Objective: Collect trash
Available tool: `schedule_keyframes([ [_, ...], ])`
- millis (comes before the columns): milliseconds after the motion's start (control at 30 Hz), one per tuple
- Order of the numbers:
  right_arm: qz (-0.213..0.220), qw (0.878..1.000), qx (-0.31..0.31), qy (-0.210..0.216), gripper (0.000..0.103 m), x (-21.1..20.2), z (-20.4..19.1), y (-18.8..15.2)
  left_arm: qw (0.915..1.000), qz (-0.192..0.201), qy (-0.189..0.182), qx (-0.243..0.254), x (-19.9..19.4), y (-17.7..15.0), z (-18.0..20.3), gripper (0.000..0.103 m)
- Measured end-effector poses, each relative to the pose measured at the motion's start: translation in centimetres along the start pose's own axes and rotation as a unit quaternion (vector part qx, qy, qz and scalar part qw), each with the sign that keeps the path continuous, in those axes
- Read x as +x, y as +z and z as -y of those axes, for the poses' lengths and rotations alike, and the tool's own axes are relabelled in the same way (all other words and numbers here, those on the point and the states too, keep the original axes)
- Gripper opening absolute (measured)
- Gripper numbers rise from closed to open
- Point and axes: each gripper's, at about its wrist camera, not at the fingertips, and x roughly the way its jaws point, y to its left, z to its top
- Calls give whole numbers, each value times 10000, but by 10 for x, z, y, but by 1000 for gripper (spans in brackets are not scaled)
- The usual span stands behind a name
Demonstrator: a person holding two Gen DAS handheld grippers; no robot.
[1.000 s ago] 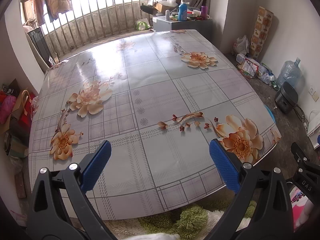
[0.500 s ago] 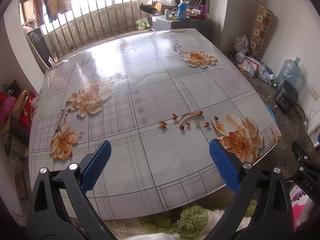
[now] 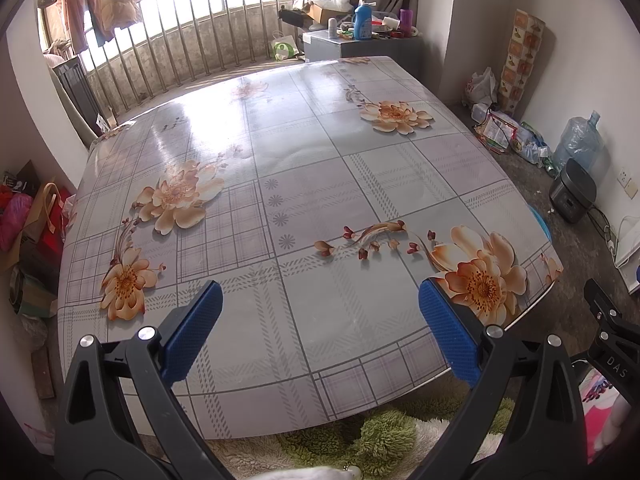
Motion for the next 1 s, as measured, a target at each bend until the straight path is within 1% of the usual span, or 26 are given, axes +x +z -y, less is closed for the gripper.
schedule_keyframes([
  [800,0,10000,9,7,97,-1,-1,0,10000,-6,2,8,-1,-1,1,94],
  [1000,-9,10000,-7,66,97,-2,-9,3,10000,-34,-30,21,1,-2,-1,94],
])
